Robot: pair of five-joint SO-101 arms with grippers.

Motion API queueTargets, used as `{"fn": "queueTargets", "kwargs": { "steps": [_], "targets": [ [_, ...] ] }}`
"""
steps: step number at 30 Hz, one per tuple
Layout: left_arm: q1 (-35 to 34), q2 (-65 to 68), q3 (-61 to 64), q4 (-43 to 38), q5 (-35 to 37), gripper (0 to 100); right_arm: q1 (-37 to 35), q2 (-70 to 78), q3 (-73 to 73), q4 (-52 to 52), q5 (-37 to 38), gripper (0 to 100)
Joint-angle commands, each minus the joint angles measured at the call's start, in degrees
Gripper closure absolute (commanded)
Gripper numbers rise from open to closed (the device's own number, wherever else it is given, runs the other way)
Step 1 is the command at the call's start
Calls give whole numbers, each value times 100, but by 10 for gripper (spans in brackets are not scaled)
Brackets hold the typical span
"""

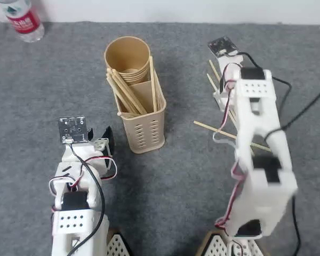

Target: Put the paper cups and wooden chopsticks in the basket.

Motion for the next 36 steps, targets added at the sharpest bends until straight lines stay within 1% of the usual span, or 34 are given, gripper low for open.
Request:
{"fn": "queueTargets", "kwargs": {
  "steps": [1, 5, 8, 13, 14, 16, 17, 18, 20, 21, 24, 30, 34, 36],
  "targets": [
    [26, -62, -66, 0, -79, 827, 145, 910, -1354, 549, 105, 834],
    [35, -62, -66, 0, -79, 827, 145, 1824, -2382, 892, 316, 835],
    [35, -62, -66, 0, -79, 827, 145, 2369, -2963, 919, 334, 836],
    [35, -62, -66, 0, -79, 827, 145, 3073, -3560, 927, 343, 838],
    [35, -62, -66, 0, -79, 827, 145, 3169, -3622, 927, 343, 850],
    [35, -62, -66, 0, -79, 827, 154, 3327, -3763, 927, 343, 920],
    [35, -62, -66, 0, -79, 827, 154, 3380, -3833, 927, 343, 970],
    [35, -62, -66, 0, -79, 827, 154, 3433, -3895, 927, 343, 998],
    [35, -62, -66, 0, -79, 827, 154, 3459, -3956, 927, 343, 965],
    [35, -62, -66, 0, -79, 827, 154, 3468, -3956, 927, 343, 963],
    [35, -62, -66, 0, -79, 827, 154, 3468, -3956, 927, 378, 995],
    [35, -62, -66, 0, -79, 827, 145, 3468, -3956, 1262, 967, 992],
    [35, -62, -66, 0, -79, 827, 154, 3442, -3974, 1534, 985, 992],
    [26, -62, -66, 0, -79, 827, 154, 3363, -4237, 1877, 985, 992]
  ]
}}
